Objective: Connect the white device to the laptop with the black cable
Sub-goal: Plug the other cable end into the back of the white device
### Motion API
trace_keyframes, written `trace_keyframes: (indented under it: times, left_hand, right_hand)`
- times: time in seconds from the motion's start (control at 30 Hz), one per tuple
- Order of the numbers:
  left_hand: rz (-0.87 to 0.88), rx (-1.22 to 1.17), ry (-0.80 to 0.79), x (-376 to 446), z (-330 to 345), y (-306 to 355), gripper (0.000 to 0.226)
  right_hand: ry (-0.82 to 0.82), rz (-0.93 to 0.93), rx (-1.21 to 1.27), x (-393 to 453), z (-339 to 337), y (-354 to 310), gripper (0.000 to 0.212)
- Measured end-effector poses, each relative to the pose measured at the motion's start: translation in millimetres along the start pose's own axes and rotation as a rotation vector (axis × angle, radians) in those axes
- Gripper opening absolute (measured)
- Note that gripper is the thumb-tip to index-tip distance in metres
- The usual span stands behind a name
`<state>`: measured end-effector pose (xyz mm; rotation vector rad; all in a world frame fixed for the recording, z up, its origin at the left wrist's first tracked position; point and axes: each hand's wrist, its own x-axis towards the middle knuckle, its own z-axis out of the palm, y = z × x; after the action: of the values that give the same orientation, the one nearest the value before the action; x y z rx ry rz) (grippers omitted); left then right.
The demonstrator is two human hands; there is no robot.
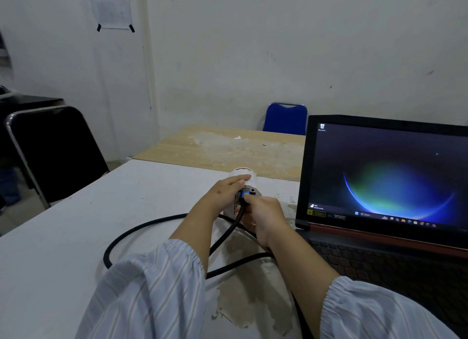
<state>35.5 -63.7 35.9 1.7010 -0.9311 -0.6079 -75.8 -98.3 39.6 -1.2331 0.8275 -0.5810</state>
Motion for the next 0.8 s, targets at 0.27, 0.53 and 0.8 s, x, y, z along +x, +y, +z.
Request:
trace_keyframes:
  times: [0.27,0.53,0.8]
  left_hand:
    - [0.003,-0.065,0.024,-4.4,3.1,-0.6,0.035]
    - [0.005,-0.092,0.04,-8.4,5.0,2.8,0.035]
    - [0.01,-0.078,0.051,-11.3,5.0,4.9,0.034]
  right_hand:
    - [0.008,0.048,0.019,-0.3,1.8,-4.8,0.015]
    - [0.03,0.084,0.056,-4.1,2.8,-10.7,0.018]
    - [0.108,0.074,0.065,3.0,9.4,-9.8,0.026]
